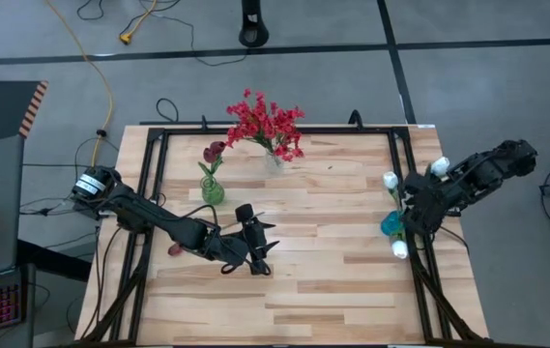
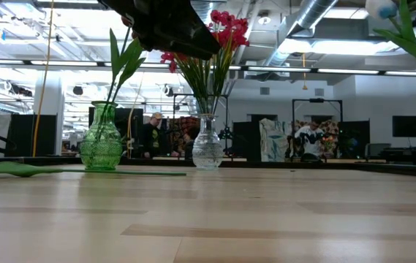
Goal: Sort flowers into vase by color
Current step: Move the blue vase to the top of the table
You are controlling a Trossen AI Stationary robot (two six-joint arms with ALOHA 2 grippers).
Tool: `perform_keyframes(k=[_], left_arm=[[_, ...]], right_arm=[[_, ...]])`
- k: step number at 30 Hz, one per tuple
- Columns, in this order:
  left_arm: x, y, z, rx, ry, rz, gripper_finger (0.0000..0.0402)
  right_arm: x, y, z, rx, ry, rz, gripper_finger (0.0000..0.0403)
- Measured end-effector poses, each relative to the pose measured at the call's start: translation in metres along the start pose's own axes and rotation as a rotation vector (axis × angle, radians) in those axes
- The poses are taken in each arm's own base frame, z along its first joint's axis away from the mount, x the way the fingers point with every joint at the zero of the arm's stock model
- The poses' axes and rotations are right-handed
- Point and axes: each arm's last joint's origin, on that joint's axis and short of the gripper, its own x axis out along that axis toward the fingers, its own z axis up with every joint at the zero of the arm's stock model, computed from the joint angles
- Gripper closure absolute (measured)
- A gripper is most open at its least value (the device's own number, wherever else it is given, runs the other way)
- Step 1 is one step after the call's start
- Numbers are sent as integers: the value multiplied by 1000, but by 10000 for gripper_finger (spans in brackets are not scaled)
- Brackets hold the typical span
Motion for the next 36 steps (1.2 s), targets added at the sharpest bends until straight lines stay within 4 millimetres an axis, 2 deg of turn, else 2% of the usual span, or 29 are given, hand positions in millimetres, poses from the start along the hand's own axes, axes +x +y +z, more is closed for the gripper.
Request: perform_keyframes(k=[13,29,36], left_arm=[[0,0,0,0,0,0,208],[0,0,0,0,0,0,208],[0,0,0,0,0,0,208]], right_arm=[[1,0,3,-101,-68,-49,85],[26,31,13,-359,38,-191,85],[30,36,14,-429,74,-200,85]])
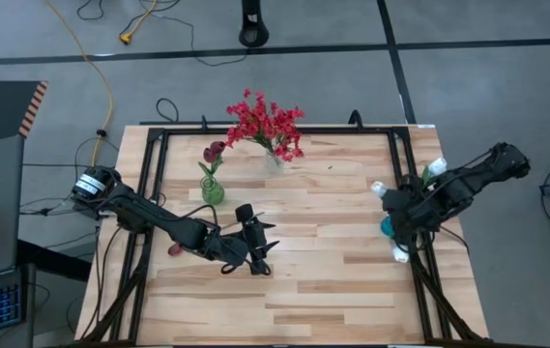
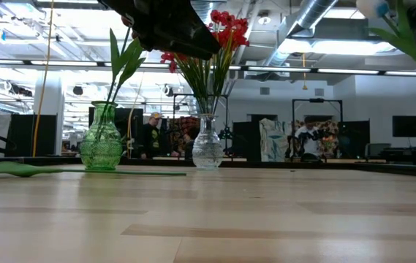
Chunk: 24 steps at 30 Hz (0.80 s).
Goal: Sort flowers into vase by color
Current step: Move the blue vase to the top of the table
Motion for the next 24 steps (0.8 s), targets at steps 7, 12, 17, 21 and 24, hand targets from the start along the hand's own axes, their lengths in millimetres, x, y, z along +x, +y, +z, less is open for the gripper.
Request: perform_keyframes(k=[7,12,17,21,24], left_arm=[[0,0,0,0,0,0,208],[0,0,0,0,0,0,208],[0,0,0,0,0,0,208],[0,0,0,0,0,0,208],[0,0,0,0,0,0,208]], right_arm=[[0,1,-1,-14,26,30,85],[0,2,1,4,10,48,85],[0,5,4,41,-18,73,85],[0,4,2,41,-3,59,85],[0,1,-1,87,31,29,85]])
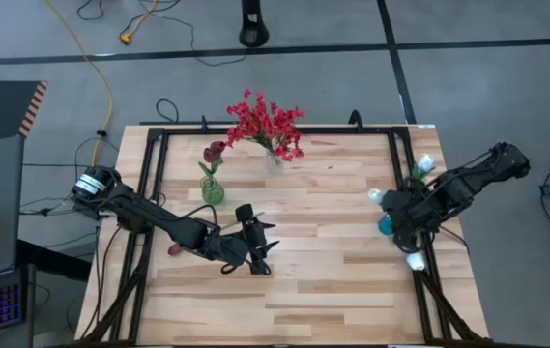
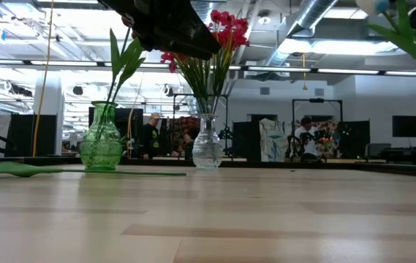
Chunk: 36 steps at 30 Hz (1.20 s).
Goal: Sort flowers into vase by color
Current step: Move the blue vase to the top of the table
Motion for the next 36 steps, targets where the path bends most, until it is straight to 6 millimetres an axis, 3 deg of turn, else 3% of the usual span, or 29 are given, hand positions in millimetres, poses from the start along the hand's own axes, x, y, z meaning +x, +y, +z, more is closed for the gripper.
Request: perform_keyframes(k=[13,29,36], left_arm=[[0,0,0,0,0,0,208],[0,0,0,1,0,-1,208],[0,0,0,1,1,0,208]], right_arm=[[8,8,8,-163,-5,-87,85],[10,11,11,-175,1,-110,85],[36,1,-2,-161,92,-147,85]])
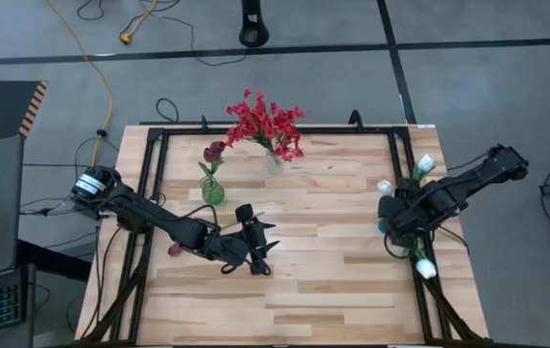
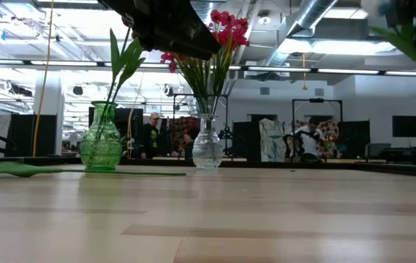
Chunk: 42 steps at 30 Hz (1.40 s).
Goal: Sort flowers into vase by color
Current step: Move the blue vase to the top of the table
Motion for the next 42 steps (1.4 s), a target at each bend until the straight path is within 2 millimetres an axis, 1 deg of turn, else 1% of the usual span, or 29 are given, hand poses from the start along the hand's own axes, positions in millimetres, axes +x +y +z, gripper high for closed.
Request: perform_keyframes(k=[3,9,23,34,42], left_arm=[[0,0,0,0,0,0,208],[0,0,0,0,0,0,208],[0,0,0,-1,0,0,208],[0,0,0,0,0,0,208],[0,0,0,0,0,0,208]], right_arm=[[9,-4,-5,12,20,-18,85],[18,-8,-9,32,44,-36,85],[18,-7,-7,39,29,-29,85],[18,-12,-6,39,-26,-130,85],[20,-22,-2,22,-21,-185,85]])
